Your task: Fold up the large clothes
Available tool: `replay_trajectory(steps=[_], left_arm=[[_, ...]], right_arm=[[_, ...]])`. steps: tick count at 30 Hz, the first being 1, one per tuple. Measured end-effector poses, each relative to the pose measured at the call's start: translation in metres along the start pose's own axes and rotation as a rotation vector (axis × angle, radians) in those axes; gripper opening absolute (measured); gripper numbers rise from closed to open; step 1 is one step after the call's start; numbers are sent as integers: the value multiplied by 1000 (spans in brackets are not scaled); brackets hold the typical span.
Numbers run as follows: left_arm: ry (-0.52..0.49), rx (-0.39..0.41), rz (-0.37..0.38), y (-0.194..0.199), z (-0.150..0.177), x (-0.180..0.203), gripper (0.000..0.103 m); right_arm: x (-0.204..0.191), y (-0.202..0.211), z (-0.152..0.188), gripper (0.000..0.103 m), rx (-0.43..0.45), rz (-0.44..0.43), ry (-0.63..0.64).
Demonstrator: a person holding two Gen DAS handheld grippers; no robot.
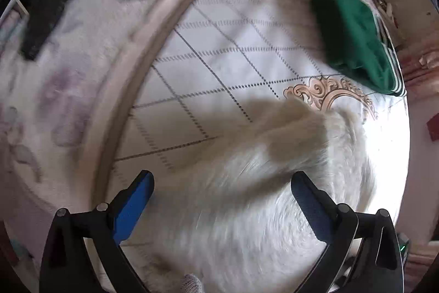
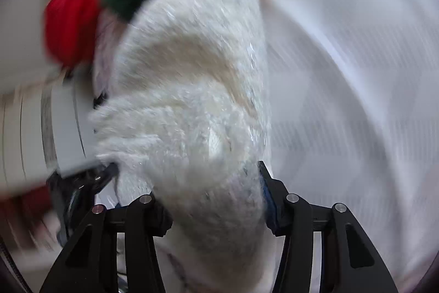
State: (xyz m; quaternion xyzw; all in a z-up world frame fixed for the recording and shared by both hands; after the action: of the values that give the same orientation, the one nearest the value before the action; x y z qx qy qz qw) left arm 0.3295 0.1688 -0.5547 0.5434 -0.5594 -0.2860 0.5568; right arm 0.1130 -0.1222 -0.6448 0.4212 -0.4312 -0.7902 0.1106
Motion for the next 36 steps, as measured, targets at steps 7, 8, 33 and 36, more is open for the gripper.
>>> replay_trajectory(steps=[7,8,33,36], left_arm=[[29,8,-81,37,56,-20,103],[34,4,-94,36,64,-23,103],[122,68,-139,36,75,-47,103],[134,60,-145,37,79,-54,103]], right_arm=[[20,30,74,59,-231,108,72],[16,51,66,64,-177,143,137],[-127,48,-24,82,-77,263,737],[-157,4,-22,12,-147,257,799]])
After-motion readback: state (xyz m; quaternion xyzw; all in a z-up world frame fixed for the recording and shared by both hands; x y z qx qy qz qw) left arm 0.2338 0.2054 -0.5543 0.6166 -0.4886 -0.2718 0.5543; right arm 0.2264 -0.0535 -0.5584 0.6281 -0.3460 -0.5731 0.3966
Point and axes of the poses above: each gripper's, at about its wrist camera, not at the fingertips, and y roughly against the way its jaws point, x to its right, z to its underside, the point moved 7 cm from there along -y, roughly the way its jaws point, and after that the axes turned 9 degrees about z, right-handed, at the moved point
